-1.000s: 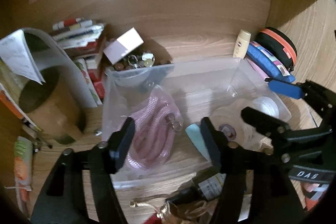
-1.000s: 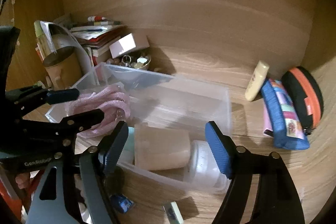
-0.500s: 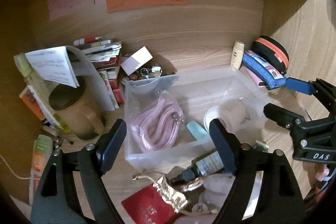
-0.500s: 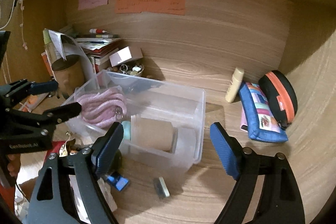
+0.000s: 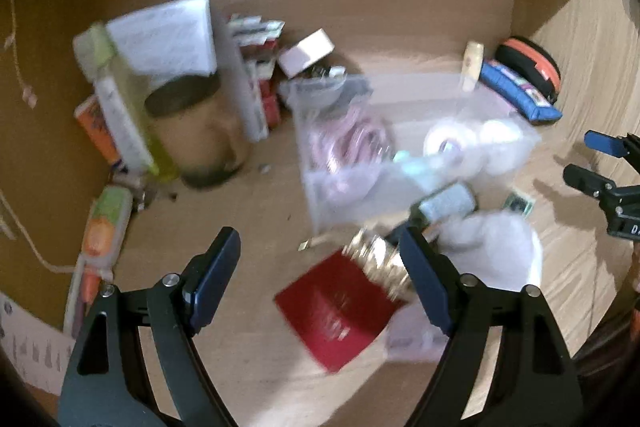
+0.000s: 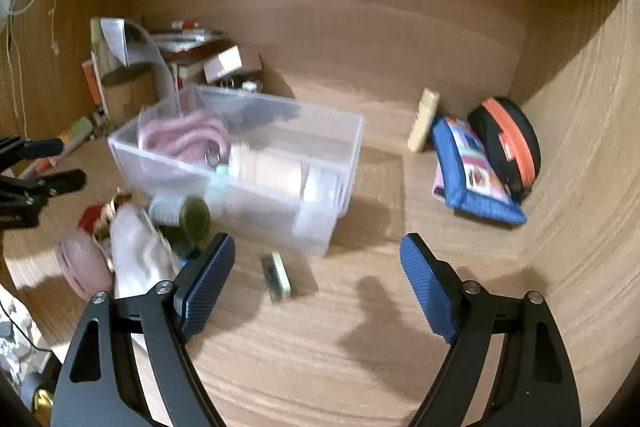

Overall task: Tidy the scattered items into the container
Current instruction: 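Grasp the red velvet pouch with the left tool while the right tool grasps a small green-white block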

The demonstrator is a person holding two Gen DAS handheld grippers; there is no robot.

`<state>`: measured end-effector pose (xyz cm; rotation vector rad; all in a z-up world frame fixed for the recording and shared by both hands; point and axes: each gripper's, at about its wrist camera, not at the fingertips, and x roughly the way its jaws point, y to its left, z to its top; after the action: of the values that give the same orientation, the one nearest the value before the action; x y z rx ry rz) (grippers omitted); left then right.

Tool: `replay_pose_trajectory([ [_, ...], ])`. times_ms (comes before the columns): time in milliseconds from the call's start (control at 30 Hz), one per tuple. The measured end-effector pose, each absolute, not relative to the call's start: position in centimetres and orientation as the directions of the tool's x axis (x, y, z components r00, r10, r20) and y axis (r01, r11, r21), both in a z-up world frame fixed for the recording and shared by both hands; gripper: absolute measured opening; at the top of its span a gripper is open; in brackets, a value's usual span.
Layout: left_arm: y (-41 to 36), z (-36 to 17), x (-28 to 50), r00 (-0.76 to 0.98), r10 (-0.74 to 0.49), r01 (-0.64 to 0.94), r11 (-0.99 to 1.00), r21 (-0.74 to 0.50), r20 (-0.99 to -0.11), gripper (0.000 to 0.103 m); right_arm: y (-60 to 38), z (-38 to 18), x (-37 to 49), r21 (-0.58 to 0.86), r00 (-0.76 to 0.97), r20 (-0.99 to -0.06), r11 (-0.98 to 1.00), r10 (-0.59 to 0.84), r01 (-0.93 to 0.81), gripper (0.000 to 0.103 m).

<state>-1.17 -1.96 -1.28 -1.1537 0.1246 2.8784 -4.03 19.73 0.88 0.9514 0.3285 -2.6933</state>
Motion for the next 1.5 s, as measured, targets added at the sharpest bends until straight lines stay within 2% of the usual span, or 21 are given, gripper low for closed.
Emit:
replay_pose_trajectory([
  [267,-4.6,-4.6,0.8,-0.651,-0.002,-0.061,-0.997,0.056,-0.759,0.082,20.9,-1.1,-3.1,-0.119,-0.708,-0.688,-0.938,-0.159,0.327,0.083],
  [400,-4.5,-6.1,1.0,-0.608,0.069,-0.15,-0.988,0.03,-0.791,0.082,20.9,-2.1,-3.2,-0.123,-0.687,-0.71,-0.933,-0.156,0.339,0.083],
  [467,-4.0,-6.8,0.8,-0.593,0.063,-0.184,-0.981,0.059,-0.803,0.082,20.8,-2.8,-3.6,-0.127,-0.672,-0.725,-0.93,-0.149,0.344,0.083],
  [533,-3.8,-7.2,0.4,-0.579,0.059,-0.205,-0.976,0.075,-0.813,0.083,20.8,-3.4,-4.2,-0.109,-0.645,-0.748,-0.931,-0.155,0.35,0.083],
  [633,-3.9,-7.1,-0.4,-0.573,0.074,-0.219,-0.973,0.066,-0.816,0.09,20.8,-4.2,-5.2,-0.061,-0.601,-0.778,-0.929,-0.185,0.365,0.083],
  [767,-3.5,-7.3,-1.9,-0.546,0.106,-0.258,-0.965,0.046,-0.831,0.09,20.7,-5.0,-6.5,0.045,-0.522,-0.81,-0.915,-0.268,0.4,0.083],
  [933,-3.2,-7.2,-3.4,-0.526,0.147,-0.314,-0.949,0.03,-0.838,0.091,20.3,-5.4,-7.3,0.079,-0.484,-0.821,-0.899,-0.304,0.431,0.081],
  [1000,-3.0,-7.2,-4.1,-0.513,0.169,-0.335,-0.942,0.016,-0.842,0.091,20.0,-5.3,-7.5,0.082,-0.477,-0.821,-0.891,-0.314,0.446,0.077],
  [1067,-2.9,-7.1,-4.7,-0.507,0.187,-0.351,-0.936,0.004,-0.841,0.091,19.6,-5.3,-7.7,0.066,-0.477,-0.823,-0.887,-0.307,0.458,0.067],
  [1367,-2.4,-7.0,-5.8,-0.494,0.255,-0.365,-0.929,-0.068,-0.831,0.09,18.1,-5.9,-8.9,0.051,-0.466,-0.831,-0.876,-0.304,0.48,0.037],
  [1400,-2.5,-7.0,-5.8,-0.494,0.261,-0.364,-0.928,-0.076,-0.829,0.089,18.1,-6.0,-9.0,0.053,-0.464,-0.831,-0.874,-0.307,0.482,0.035],
  [1500,-2.2,-6.9,-5.9,-0.488,0.288,-0.375,-0.921,-0.1,-0.824,0.074,18.0,-6.0,-9.0,0.054,-0.464,-0.829,-0.871,-0.311,0.488,0.022],
])
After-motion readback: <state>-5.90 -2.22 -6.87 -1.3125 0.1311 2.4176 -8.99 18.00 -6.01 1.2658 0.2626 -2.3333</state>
